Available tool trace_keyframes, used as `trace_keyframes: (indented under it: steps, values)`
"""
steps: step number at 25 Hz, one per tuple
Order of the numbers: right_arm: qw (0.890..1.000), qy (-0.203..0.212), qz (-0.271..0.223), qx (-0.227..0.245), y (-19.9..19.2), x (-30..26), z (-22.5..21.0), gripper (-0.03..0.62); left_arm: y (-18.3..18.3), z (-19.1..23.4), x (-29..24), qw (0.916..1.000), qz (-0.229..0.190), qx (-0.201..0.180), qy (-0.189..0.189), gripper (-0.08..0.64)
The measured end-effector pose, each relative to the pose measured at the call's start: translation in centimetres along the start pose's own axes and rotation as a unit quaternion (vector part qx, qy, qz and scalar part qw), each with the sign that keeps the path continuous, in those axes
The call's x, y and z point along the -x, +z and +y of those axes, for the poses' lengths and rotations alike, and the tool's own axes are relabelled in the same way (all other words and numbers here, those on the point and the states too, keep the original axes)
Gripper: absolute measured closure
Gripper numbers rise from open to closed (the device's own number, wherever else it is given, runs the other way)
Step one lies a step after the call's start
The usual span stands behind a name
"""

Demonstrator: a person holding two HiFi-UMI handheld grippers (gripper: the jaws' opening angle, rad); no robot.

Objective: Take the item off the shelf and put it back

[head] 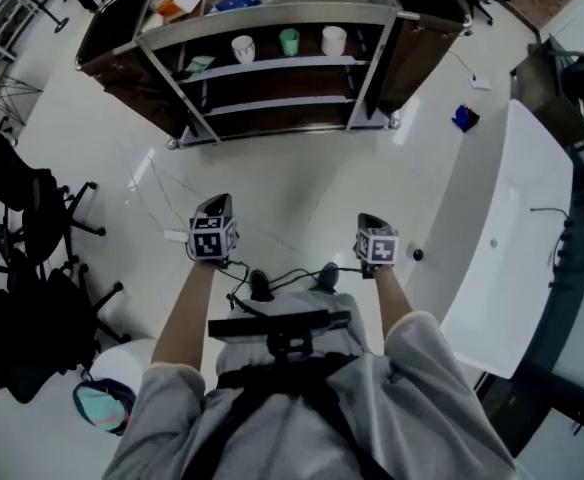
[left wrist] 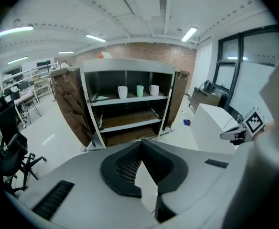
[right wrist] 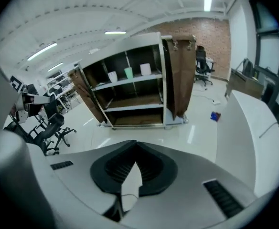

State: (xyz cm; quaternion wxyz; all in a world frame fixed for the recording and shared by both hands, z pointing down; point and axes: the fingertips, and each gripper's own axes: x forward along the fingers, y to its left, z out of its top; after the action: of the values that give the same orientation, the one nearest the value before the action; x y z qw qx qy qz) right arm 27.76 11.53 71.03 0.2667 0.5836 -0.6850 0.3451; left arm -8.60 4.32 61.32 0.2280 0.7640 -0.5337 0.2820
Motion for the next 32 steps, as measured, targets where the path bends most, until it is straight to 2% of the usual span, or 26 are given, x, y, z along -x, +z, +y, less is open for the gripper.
trace_keyframes:
  steps: [3,6,9,14,16,20,27,32]
  values:
    - [0.996,0.028,-0.073,0.045,5.2,1.0,4.0,0.584,3.0,1.9,2.4,0.9968,-0.076,0.008,0.022,0.555]
    - [0.987,0.05,-0.132,0.073,9.7,3.1,7.4,0.584,5.4,3.3,5.0,0.99,-0.135,0.009,0.04,0.555]
    - [0.975,0.073,-0.19,0.089,14.0,6.2,10.2,0.584,8.2,4.4,8.1,0.981,-0.187,0.009,0.05,0.555]
    - [0.949,0.086,-0.279,0.118,19.4,12.9,12.9,0.584,12.2,6.0,14.4,0.9638,-0.259,0.016,0.06,0.555]
    - [0.941,0.093,-0.3,0.13,20.5,14.5,13.7,0.584,12.7,6.6,15.9,0.9595,-0.273,0.019,0.067,0.555]
    - [0.936,0.096,-0.312,0.135,21.0,16.1,15.0,0.584,12.4,7.3,17.2,0.9563,-0.282,0.029,0.071,0.555]
    - [0.937,0.098,-0.306,0.135,20.1,15.2,17.3,0.584,12.2,9.0,18.1,0.9569,-0.282,0.018,0.066,0.555]
    - [0.939,0.087,-0.312,0.118,19.4,14.6,20.0,0.584,11.9,11.5,18.1,0.9608,-0.271,-0.003,0.056,0.555]
